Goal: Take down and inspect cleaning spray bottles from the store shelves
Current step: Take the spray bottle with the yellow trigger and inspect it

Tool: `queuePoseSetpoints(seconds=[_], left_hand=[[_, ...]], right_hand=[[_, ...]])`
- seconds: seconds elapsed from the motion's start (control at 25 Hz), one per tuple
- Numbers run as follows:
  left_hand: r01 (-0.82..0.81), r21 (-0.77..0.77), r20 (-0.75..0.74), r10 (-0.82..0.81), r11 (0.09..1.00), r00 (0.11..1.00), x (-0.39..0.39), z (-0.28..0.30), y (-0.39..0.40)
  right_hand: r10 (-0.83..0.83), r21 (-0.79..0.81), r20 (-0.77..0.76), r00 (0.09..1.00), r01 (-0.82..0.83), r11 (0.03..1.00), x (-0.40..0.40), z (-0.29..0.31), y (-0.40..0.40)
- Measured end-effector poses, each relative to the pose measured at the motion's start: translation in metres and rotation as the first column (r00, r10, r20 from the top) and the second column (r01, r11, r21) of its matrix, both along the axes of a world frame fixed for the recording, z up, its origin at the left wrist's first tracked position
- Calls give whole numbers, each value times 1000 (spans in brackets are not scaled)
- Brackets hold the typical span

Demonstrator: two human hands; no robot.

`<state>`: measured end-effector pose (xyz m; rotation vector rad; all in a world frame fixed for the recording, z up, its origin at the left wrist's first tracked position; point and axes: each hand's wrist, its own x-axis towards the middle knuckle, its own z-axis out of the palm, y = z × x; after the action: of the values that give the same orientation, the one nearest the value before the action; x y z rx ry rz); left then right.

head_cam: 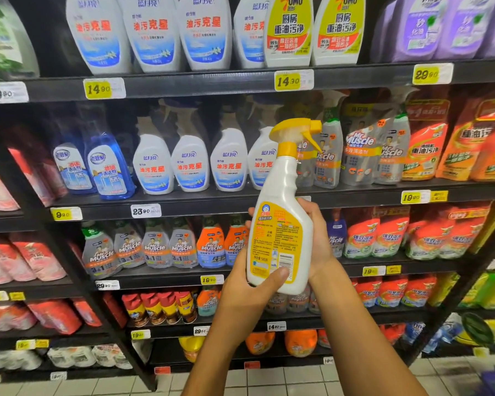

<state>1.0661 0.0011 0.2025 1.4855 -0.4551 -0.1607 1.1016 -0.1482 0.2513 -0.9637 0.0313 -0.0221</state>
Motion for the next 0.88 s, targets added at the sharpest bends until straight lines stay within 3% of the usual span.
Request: queuePoseSetpoints(seconds=[0.12, 0.16, 0.24, 0.36, 0.48, 0.68, 0.88], left_hand=[[63, -17, -12, -63, 998, 998, 1, 7, -4], [73, -24, -21, -74, 997, 997, 3, 10, -7], [52, -36, -38, -53, 998, 998, 10, 13, -11], [65, -101, -55, -70, 993, 996, 16, 13, -11], [73, -283, -179, -127, 956, 976, 19, 3, -1], [151, -616, -362, -447, 773, 818, 28, -15, 16], [131, -697, -422, -550, 705, 720, 30, -28, 24]], right_hand=[[-174, -136, -62, 983, 164, 977, 3, 13, 13], [-271, -227, -38, 962, 255, 940, 3, 16, 17], [-314, -320, 61, 947, 317, 893, 2, 20, 20], [-254, -405, 131, 958, 286, 868, -4, 22, 18], [-180, -458, 139, 974, 224, 860, -7, 22, 13], [-111, -450, 180, 977, 182, 874, -6, 36, 4], [39, -360, 157, 987, 20, 933, 0, 47, 4]])
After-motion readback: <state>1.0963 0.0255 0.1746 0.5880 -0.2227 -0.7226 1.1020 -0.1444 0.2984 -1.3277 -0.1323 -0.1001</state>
